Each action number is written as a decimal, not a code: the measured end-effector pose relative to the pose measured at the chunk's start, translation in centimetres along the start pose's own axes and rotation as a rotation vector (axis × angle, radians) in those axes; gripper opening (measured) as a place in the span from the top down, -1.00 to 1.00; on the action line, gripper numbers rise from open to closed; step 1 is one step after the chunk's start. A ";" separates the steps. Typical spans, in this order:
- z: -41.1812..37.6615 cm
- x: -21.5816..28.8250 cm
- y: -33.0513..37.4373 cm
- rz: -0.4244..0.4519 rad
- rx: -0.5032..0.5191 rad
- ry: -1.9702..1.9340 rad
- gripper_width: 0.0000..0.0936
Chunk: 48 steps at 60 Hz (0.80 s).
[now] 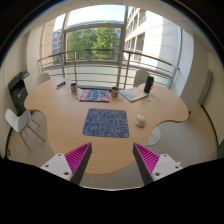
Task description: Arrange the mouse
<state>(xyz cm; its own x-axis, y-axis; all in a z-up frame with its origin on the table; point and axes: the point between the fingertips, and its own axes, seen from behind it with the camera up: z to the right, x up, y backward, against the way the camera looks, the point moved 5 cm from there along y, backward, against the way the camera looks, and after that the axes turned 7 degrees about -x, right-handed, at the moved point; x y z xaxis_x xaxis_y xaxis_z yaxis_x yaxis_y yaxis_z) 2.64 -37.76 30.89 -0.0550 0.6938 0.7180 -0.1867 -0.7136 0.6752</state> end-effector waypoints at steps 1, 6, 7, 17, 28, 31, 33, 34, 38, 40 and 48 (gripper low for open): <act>0.1 -0.1 -0.1 -0.003 -0.001 -0.002 -0.81; 0.9 -1.1 -1.4 -0.023 -0.002 -0.013 -0.81; 1.2 -1.4 -1.9 -0.026 -0.003 -0.017 -0.81; 7.8 -5.1 -11.6 -0.040 -0.045 -0.046 -0.81; 13.7 -4.5 -25.1 0.071 -0.072 -0.043 -0.80; 14.6 -3.6 -28.6 0.097 -0.071 -0.040 -0.81; 15.1 -2.9 -30.8 0.105 -0.069 -0.049 -0.81; 15.3 -2.5 -31.8 0.109 -0.065 -0.056 -0.82; 15.4 -1.0 -35.8 0.128 -0.038 -0.084 -0.82; 15.5 -0.4 -37.6 0.131 -0.028 -0.090 -0.81; 15.9 1.6 -43.9 0.150 -0.022 -0.077 -0.81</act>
<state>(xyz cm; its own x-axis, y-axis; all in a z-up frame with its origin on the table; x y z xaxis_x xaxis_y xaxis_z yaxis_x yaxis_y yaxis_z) 26.37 -6.88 5.10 -0.0085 0.5696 0.8218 -0.2036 -0.8056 0.5563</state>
